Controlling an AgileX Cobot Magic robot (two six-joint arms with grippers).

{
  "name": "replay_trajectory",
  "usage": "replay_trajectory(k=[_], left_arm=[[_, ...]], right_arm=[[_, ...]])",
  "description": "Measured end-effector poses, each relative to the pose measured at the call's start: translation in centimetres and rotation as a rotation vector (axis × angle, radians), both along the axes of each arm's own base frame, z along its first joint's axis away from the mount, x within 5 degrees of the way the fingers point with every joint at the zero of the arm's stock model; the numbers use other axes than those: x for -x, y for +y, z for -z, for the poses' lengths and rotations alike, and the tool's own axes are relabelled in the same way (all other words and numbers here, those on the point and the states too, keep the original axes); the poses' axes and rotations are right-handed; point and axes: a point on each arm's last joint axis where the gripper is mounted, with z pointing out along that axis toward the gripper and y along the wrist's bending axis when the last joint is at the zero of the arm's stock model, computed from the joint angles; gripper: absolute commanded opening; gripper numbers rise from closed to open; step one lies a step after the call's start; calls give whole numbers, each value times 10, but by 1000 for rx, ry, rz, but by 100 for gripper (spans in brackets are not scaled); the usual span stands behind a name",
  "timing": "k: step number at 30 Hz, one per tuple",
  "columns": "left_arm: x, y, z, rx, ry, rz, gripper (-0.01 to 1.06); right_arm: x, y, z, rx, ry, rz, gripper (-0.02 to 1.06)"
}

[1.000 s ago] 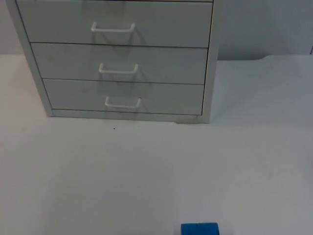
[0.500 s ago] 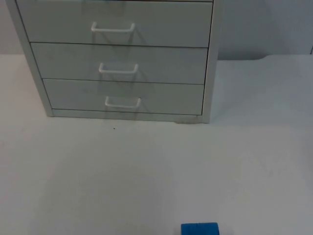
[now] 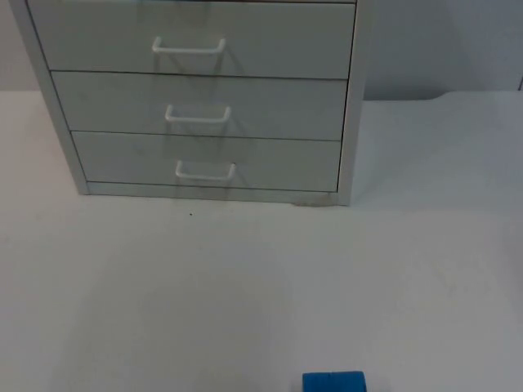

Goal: Open the drawer with the left hand, place the block into the drawer with the right hand, then close the drawer with the left hand.

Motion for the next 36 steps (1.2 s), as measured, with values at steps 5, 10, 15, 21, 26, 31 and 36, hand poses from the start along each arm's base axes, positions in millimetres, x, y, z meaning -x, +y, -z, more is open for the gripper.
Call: replay_trajectory(k=[5,10,15,21,26,31,36], left_arm=[[-6,0,3,11,34,1,61],[-18,-2,9,-15,74,68,33],[-43,-8,19,-2,118,162,43],[-69,-11,20,16,175,219,50],[-94,-24,13,-6,184,327,50],[-122,-56,8,-93,158,494,50],[-144,-94,17,-284,140,687,50]], right_arm=[[0,1,0,-15,0,1,105],[0,1,0,-18,-2,3,105],[0,1,0,-19,-2,4,105],[0,1,0,-19,-4,4,105],[0,1,0,-19,-5,4,105],[0,1,0,-19,-5,4,105],[-1,1,0,-19,-8,4,105]])
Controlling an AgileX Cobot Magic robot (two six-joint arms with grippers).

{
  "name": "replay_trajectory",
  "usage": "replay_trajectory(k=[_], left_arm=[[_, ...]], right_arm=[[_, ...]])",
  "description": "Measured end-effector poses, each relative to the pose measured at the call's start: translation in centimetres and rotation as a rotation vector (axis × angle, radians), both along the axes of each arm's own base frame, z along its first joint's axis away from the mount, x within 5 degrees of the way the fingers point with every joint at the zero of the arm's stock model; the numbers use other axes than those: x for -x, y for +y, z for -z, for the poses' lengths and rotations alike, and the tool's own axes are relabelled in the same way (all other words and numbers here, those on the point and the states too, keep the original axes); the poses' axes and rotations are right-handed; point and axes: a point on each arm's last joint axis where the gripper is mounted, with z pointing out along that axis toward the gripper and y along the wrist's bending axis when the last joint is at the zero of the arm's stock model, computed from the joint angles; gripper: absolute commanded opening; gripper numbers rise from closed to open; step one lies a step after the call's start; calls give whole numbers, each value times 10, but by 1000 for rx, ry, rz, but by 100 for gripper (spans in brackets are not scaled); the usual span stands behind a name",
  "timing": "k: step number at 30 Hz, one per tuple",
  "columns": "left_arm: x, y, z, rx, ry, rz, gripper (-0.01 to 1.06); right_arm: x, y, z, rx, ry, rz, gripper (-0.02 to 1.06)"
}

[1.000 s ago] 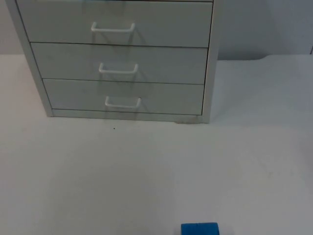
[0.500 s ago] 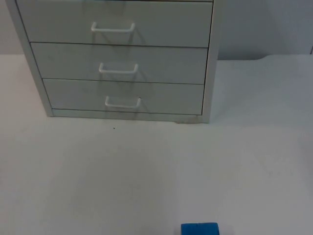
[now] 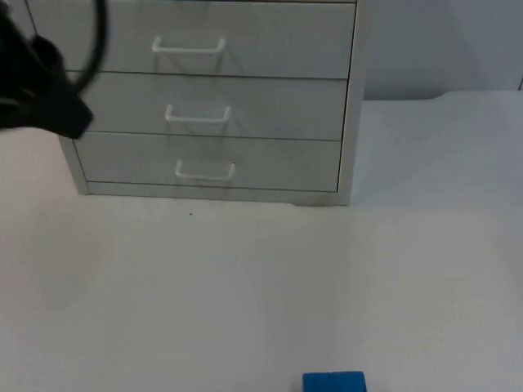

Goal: Open the drawer with the left hand, place the block into the drawer with the right hand, then close the drawer with the left hand.

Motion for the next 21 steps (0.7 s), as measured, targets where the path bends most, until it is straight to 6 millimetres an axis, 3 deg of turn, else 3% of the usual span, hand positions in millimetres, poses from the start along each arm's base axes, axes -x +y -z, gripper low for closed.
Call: replay_trajectory(k=[6,9,21], left_arm=[[-14,-35,22,-171,-51,196,50],[-23,-57,48,-335,-102,368,50],[-51,-81,110,-601,-209,685,50]], right_arm=[[0,0,0,0,-2,0,105],[0,0,0,0,-2,0,105],[0,0,0,0,-2,0,105]])
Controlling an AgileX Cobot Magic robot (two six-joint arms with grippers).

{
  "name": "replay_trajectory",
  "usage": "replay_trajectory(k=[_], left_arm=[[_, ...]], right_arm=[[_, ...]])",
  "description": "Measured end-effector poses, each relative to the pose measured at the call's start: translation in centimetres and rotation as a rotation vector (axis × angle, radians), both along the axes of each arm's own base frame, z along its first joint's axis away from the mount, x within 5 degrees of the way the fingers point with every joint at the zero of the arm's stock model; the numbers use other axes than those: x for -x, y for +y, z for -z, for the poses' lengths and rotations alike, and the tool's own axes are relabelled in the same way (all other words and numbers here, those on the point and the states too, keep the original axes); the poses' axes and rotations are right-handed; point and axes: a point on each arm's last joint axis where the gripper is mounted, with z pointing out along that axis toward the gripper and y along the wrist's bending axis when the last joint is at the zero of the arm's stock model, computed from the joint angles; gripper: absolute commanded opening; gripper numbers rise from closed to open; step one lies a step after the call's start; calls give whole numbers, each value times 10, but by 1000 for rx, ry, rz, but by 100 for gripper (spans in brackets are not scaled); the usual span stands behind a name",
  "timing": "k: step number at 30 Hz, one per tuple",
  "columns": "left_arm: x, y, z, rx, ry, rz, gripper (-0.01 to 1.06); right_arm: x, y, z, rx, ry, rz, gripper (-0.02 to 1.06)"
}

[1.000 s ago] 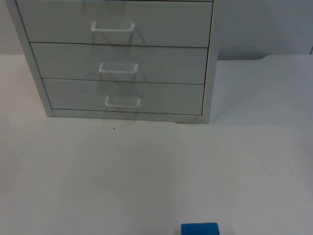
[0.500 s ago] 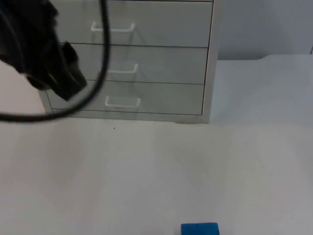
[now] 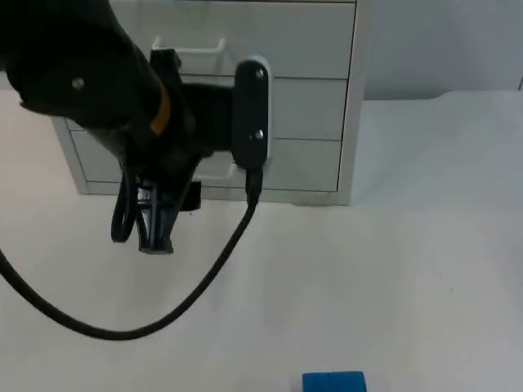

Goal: Open the drawer with the left hand, place the block into the drawer with the right hand, then close the drawer with the left hand.

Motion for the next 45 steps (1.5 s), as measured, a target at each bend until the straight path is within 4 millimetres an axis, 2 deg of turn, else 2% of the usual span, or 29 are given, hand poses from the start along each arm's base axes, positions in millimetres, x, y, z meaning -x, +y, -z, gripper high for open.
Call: replay_trajectory(k=[2,9,12,26,35,45], left_arm=[[-5,-2,12,-37,-16,29,50],[-20,-4,36,-97,-62,19,50],[-31,-3,39,-88,-91,0,50],[-51,16,57,-92,-85,58,50],[-64,8,55,-50,-112,60,50],[-69,3,71,-44,-84,92,50]], right_arm=[[0,0,0,0,0,0,105],[0,0,0,0,0,0,105],[0,0,0,0,0,0,105],[0,0,0,0,0,0,105],[0,0,0,0,-2,0,105],[0,-1,0,19,-4,-2,105]])
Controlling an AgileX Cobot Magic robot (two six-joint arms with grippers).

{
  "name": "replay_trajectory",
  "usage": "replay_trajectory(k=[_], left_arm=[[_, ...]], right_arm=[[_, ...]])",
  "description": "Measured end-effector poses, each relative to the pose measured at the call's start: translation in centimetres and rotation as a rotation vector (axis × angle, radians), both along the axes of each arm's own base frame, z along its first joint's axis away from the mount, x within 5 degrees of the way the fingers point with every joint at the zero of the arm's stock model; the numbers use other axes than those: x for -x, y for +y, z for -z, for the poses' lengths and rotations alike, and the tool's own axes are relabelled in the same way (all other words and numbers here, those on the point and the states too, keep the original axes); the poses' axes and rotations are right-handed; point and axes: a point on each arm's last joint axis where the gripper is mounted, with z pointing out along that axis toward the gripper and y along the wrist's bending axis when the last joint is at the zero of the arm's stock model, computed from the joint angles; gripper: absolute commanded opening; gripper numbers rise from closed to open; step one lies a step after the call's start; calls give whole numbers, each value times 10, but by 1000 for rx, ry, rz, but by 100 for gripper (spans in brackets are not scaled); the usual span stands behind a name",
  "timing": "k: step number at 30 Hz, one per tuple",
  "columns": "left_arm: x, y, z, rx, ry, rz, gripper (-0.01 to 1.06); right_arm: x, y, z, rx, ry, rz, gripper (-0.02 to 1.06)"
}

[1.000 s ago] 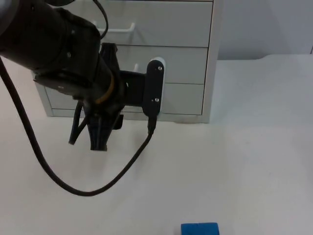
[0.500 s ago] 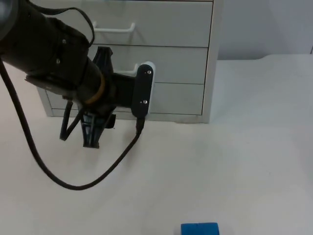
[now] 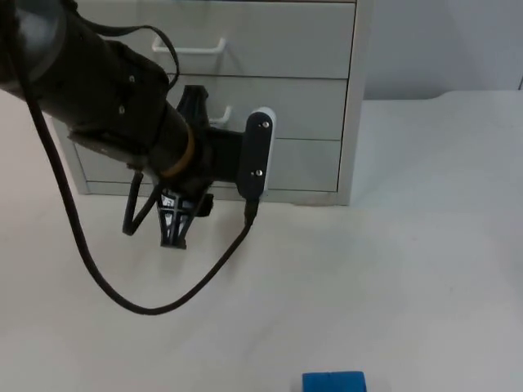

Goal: Open the drawer with the left hand, place the block into the drawer with the right hand, then close the drawer with the left hand.

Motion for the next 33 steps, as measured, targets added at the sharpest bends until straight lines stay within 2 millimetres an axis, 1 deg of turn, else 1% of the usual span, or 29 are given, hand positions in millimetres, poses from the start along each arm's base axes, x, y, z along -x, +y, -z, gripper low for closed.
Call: replay_trajectory(k=[3,6,9,10,11,12,15,16,17,30,32,33], left_arm=[[-1,1,8,-16,14,18,50],[-2,2,11,-32,12,15,49],[-7,0,10,-28,-3,-7,44],[-7,0,10,-28,-3,-7,41],[-8,-1,9,-25,-6,-14,41],[-9,-1,8,-23,-11,-18,35],[-10,-1,9,-24,-12,-22,7],[-10,-1,9,-18,-11,-29,7],[-11,-2,8,-15,-11,-33,0],[-8,-4,9,15,15,-81,0],[-5,-3,8,15,22,-83,0],[1,0,7,19,34,-79,0]], right_arm=[[0,0,0,0,-6,0,105],[0,0,0,2,-7,-3,105],[-1,0,-1,2,-8,-3,105],[-1,0,-1,2,-8,-3,105],[-1,0,-1,2,-9,-3,105],[-1,0,-1,2,-9,-3,105],[-1,0,-1,2,-13,-3,105],[-1,0,-1,2,-14,-3,105],[-1,0,-1,2,-14,-3,105],[-1,0,-1,2,-21,-3,105],[-2,0,-1,2,-22,-3,105],[-2,0,-1,2,-24,-3,105]])
